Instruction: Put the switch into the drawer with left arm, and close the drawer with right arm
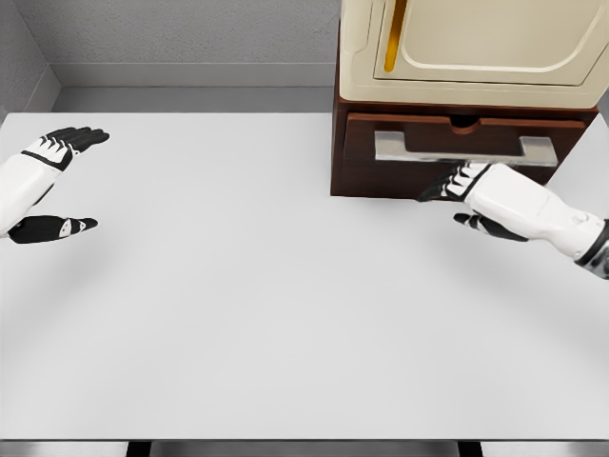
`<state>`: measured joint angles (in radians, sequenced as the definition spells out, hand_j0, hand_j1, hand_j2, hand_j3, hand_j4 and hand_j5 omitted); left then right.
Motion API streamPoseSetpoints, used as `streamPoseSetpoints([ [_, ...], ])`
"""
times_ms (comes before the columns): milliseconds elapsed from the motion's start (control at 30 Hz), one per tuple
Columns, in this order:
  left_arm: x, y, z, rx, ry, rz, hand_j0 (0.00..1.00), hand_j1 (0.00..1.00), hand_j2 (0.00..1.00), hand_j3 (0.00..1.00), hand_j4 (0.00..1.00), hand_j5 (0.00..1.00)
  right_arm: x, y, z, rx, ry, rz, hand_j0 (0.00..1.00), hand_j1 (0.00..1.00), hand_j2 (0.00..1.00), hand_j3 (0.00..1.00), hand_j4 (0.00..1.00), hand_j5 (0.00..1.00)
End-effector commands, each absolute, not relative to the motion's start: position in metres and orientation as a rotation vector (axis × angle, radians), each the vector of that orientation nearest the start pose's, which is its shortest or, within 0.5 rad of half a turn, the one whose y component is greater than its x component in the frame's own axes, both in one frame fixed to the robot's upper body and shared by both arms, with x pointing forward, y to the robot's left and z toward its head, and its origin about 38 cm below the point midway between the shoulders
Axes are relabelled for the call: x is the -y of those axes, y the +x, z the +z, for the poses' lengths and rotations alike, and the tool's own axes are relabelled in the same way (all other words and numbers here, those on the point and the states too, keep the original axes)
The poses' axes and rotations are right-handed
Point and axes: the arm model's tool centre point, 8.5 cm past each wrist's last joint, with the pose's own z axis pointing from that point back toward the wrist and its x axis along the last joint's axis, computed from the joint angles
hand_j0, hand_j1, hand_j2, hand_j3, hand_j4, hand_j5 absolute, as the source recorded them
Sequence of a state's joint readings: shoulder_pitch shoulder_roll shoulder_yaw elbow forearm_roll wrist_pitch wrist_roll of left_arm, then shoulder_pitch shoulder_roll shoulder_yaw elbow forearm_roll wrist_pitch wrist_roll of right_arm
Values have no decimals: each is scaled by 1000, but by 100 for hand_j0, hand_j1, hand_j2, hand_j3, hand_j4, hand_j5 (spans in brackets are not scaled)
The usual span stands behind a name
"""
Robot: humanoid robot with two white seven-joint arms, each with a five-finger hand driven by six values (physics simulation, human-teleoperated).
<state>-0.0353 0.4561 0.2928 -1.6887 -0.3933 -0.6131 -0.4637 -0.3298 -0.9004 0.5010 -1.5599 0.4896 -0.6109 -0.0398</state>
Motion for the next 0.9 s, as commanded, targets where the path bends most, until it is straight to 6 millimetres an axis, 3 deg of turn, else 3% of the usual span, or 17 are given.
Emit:
streamPoseSetpoints([
  [0, -378, 345, 210, 1826, 640, -1287, 100, 100, 100, 100, 100, 100, 325, 382, 185, 1805, -522, 1759, 73, 73, 73, 73, 73, 73],
  [433, -378, 345, 210, 1826, 640, -1287, 100, 100, 100, 100, 100, 100, 329, 394, 194, 1805, -562, 1753, 73, 73, 73, 73, 73, 73],
  [600, -381, 343, 209, 1820, 644, -1280, 100, 100, 100, 100, 100, 100, 326, 387, 196, 1818, -547, 1770, 73, 73, 73, 73, 73, 73],
  [700, -382, 340, 206, 1819, 633, -1271, 100, 100, 100, 100, 100, 100, 345, 363, 201, 1739, -537, 1858, 73, 73, 73, 73, 73, 73],
  [867, -389, 335, 203, 1805, 640, -1255, 100, 100, 100, 100, 100, 100, 382, 352, 206, 1627, -588, 1878, 72, 72, 72, 72, 72, 72],
])
